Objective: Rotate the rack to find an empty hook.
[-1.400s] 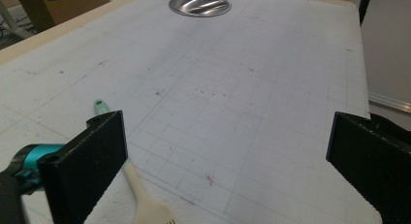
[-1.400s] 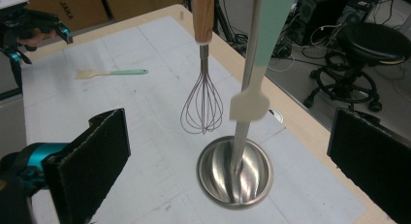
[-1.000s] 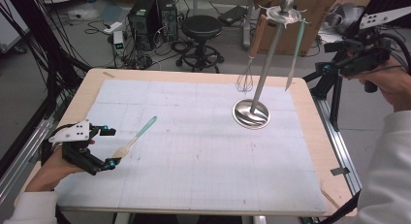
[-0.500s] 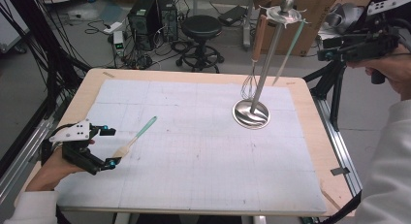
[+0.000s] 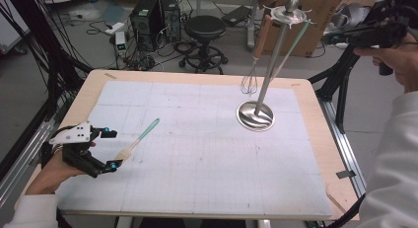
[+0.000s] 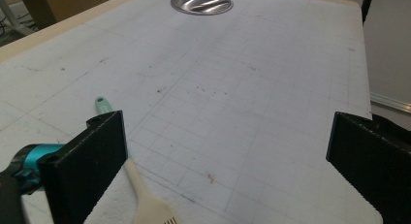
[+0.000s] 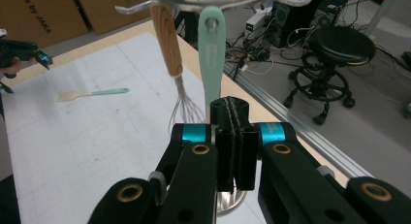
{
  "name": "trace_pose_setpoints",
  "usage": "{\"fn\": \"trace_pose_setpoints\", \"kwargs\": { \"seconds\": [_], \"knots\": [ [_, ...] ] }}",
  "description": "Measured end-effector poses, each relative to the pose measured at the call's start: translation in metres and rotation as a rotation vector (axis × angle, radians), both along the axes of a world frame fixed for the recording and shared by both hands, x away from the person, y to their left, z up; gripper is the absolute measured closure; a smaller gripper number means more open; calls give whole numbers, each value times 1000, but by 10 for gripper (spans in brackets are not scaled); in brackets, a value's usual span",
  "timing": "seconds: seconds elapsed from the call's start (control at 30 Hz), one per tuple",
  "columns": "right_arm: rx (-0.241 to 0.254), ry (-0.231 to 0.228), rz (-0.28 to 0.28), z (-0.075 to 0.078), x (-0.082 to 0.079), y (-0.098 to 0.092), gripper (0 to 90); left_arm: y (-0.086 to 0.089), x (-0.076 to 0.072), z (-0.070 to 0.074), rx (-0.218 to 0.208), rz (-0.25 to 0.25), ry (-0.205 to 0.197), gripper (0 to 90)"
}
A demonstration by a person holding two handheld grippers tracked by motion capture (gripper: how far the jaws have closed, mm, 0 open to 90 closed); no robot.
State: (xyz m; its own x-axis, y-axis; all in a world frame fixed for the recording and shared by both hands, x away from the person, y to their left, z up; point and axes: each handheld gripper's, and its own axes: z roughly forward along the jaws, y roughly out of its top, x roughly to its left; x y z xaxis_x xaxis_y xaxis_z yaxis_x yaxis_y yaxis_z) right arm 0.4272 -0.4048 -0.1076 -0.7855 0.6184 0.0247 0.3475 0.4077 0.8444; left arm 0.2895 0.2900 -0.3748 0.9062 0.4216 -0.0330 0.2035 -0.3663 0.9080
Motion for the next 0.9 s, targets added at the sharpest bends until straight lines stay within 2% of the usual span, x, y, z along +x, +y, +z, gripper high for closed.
{"fn": "trace_pose_setpoints", "kwargs": {
  "seconds": [0.23,0.43,0.5,0.8,0.9],
  "knots": [
    [-15,-15,-11,10,8,8,894,4,-1,1,-9,12,-2,17],
    [3,-35,-17,15,13,13,894,4,-1,0,-7,13,3,16],
    [8,-29,-13,14,15,15,894,4,0,0,-3,11,3,16],
    [15,-43,20,15,15,25,894,5,0,-1,-5,17,4,17],
    [15,-47,51,16,12,32,894,5,0,-1,-5,13,5,17]
  ]
}}
